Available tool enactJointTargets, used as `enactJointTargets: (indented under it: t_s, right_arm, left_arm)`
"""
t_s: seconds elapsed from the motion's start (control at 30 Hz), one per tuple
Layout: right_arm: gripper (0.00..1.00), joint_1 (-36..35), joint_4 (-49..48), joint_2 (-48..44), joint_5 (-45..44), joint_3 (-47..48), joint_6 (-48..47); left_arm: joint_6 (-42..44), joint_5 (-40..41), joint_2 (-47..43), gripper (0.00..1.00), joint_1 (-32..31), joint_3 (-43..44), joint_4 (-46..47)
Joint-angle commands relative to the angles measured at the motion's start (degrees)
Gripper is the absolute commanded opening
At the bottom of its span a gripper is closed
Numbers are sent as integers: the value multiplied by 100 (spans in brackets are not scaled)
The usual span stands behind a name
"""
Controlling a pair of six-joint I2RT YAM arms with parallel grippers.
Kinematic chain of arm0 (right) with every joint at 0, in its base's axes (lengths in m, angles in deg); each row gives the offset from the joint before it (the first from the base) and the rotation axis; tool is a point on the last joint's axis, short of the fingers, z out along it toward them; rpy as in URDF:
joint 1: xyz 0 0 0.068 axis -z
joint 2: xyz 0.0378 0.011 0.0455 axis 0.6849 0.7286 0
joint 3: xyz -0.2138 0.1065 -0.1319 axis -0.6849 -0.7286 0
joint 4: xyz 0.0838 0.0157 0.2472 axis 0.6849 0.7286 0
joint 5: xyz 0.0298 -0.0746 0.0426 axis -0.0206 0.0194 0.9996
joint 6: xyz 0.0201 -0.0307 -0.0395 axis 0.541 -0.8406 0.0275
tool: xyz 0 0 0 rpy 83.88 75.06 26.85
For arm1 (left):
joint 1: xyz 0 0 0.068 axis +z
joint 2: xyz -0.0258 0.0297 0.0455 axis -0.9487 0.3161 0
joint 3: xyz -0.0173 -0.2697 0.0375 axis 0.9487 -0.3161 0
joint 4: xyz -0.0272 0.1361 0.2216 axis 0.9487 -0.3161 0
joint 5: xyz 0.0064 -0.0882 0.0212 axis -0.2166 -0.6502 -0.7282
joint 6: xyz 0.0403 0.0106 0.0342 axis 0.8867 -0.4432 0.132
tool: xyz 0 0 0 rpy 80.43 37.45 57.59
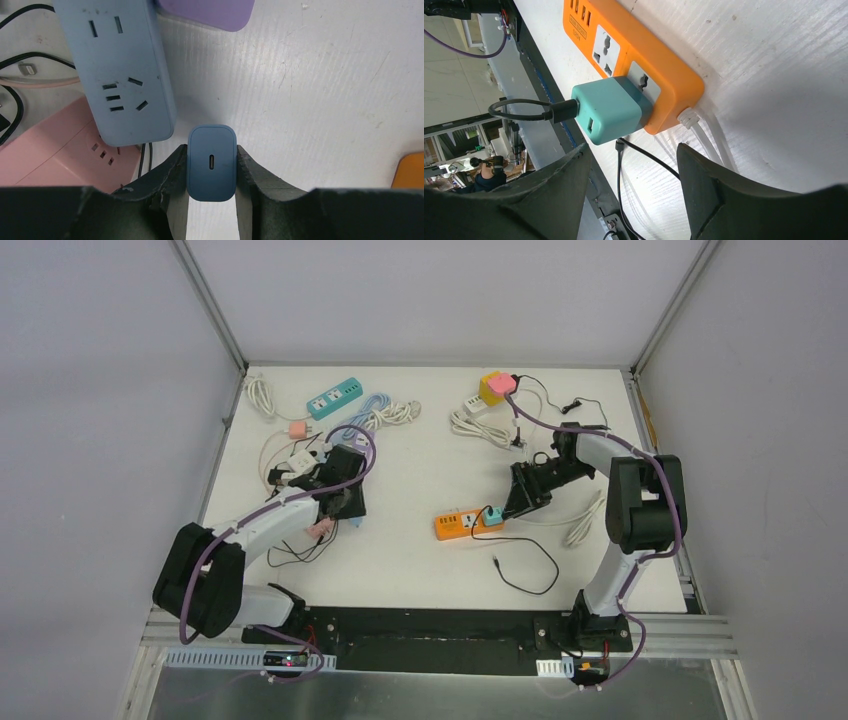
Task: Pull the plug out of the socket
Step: Place the plug at the center of the board.
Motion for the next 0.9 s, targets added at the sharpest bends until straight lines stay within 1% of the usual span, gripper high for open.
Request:
enactJointTargets:
  t_s: [0.0,0.03,0.1,0.17,0.23,0.33,0.43,0.63,0.77,0.87]
  right_arm:
    - [66,57,34,-292,233,93,-180]
    - [67,58,36,-290,233,86,-182]
    - [67,73,36,-290,228,87,-182]
    - [67,72,39,-295,232,84,-187]
    - [66,75,33,-291,231,89,-187]
    - [67,76,35,-298,231,82,-198]
    - [67,89,44,-315,221,89,-213]
    - [67,108,98,-381,232,92,-316]
    - [67,145,139,-447,265,95,-404]
    - [67,162,223,-510,310,116,-532]
  left_arm:
    - [100,-126,168,34,102,337,-76]
    - [100,-119,200,42,117,359,-88]
    - [91,-121,216,53,138,395,-122]
    - [99,-104,212,60,148,443,-175]
    - [115,-81,196,63,149,499,-250]
    - [162,-147,127,65,149,623,-385]
    - [213,-328,-27,65,149,735,-444]
    - [181,-887,-519,64,149,833,-316]
    - [167,-1498,-861,65,149,703,198]
    - [95,-2118,-1027,65,149,485,967]
